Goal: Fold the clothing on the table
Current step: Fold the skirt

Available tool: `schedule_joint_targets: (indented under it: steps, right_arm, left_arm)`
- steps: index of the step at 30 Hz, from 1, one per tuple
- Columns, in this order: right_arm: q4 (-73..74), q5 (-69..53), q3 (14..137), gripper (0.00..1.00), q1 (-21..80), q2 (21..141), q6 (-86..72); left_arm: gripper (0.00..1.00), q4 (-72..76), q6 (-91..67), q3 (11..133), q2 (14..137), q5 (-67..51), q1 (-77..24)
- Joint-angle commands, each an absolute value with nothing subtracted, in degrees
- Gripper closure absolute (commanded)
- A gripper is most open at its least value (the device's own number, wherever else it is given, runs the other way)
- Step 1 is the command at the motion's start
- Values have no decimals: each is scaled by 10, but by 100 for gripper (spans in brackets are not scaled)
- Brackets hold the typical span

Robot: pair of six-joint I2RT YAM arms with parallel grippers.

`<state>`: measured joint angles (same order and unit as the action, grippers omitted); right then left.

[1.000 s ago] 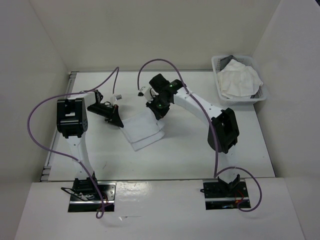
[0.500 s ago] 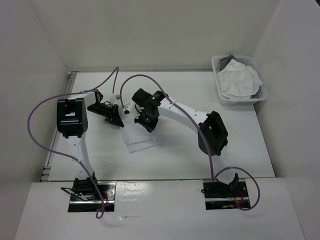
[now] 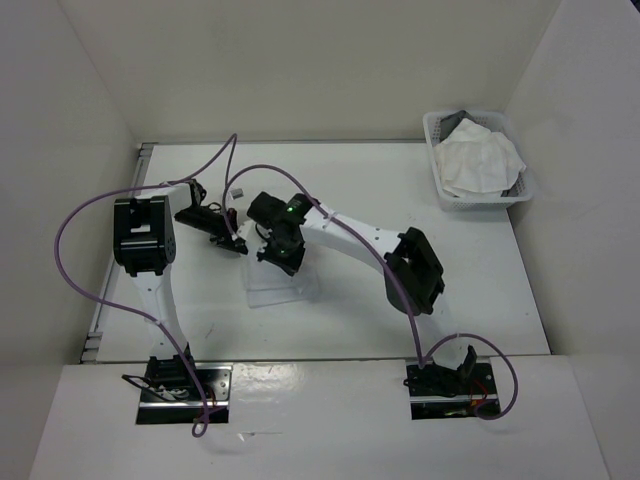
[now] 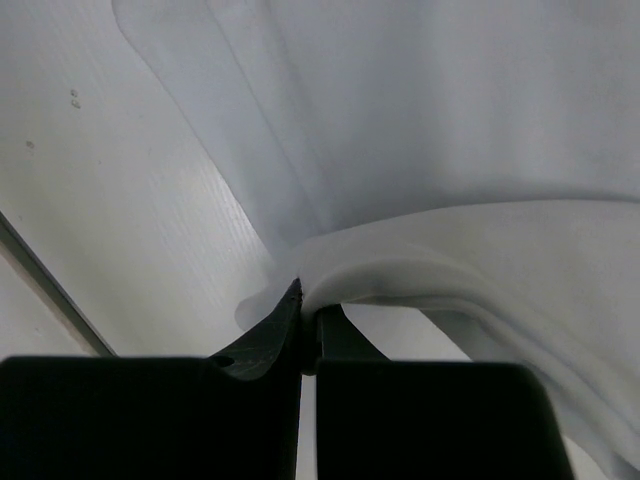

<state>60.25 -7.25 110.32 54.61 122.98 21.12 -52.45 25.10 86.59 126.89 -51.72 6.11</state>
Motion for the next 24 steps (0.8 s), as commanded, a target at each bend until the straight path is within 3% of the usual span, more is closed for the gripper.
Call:
schedule_joint_targets:
  steps: [1, 12, 24]
  right_arm:
    - [624, -59, 1147, 100, 560, 1235, 222]
    - [663, -40, 1235, 100, 592, 1286, 239]
    - [673, -65, 1247, 100, 611, 1319, 260]
  left_arm:
    - [96, -526, 250, 865, 1241, -539, 59]
    - [96, -526, 245, 870, 1241, -534, 37]
    - [95, -526, 240, 870, 1241, -533, 32]
